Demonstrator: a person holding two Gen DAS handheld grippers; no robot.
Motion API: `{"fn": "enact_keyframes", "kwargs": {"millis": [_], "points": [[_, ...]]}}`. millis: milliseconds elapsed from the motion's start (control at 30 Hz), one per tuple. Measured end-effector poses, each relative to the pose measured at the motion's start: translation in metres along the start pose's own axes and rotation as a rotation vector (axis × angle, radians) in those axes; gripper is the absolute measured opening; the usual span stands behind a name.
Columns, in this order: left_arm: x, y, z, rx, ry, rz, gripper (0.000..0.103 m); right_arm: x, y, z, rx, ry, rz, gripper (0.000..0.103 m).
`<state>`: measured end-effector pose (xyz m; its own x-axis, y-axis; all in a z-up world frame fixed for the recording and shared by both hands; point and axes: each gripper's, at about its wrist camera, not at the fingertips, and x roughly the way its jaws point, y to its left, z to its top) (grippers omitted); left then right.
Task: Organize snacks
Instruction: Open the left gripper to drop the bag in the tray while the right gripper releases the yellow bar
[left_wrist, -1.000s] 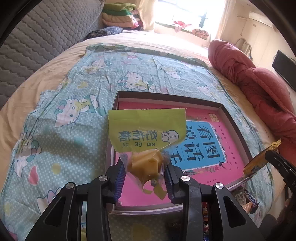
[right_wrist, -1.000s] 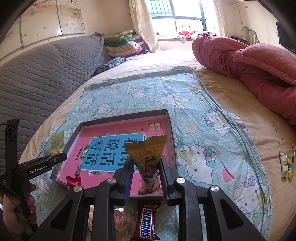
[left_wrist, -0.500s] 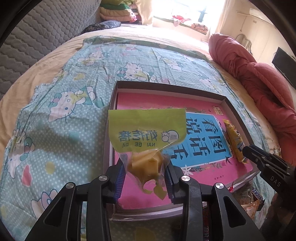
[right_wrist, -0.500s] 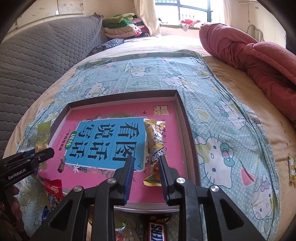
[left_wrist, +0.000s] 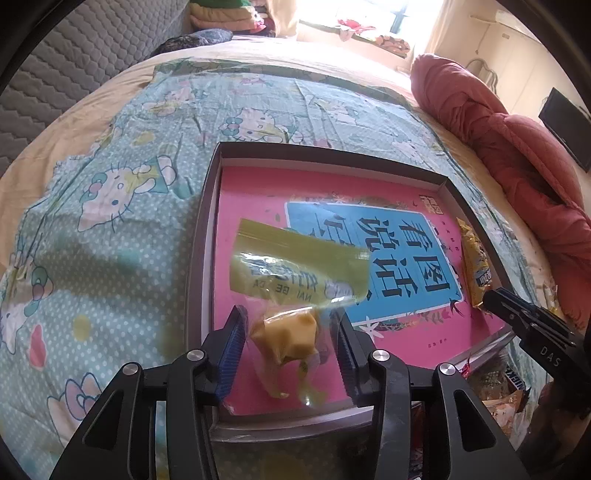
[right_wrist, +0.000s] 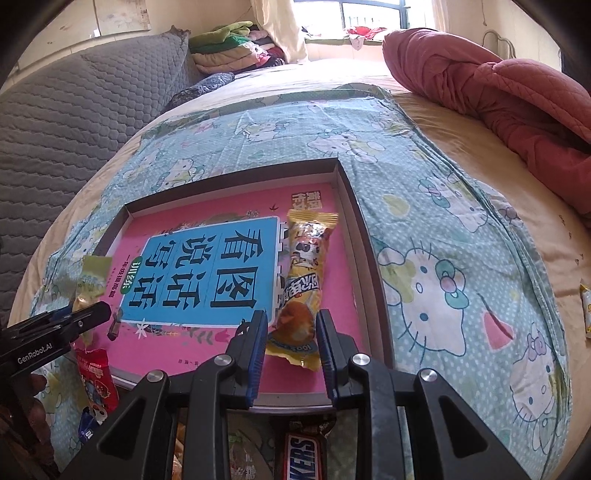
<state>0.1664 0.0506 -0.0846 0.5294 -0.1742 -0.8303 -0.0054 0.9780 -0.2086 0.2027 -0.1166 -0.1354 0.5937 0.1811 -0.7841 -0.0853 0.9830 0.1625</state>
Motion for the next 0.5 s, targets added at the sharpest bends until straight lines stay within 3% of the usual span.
{"fn": "enact_keyframes", "kwargs": {"millis": [500], "points": [[-0.011, 0.003, 0.001, -0.004, -0.029, -0.022, 0.062, -0.011, -0.004, 0.0, 0.019, -0.023, 0.019, 0.028]]}}
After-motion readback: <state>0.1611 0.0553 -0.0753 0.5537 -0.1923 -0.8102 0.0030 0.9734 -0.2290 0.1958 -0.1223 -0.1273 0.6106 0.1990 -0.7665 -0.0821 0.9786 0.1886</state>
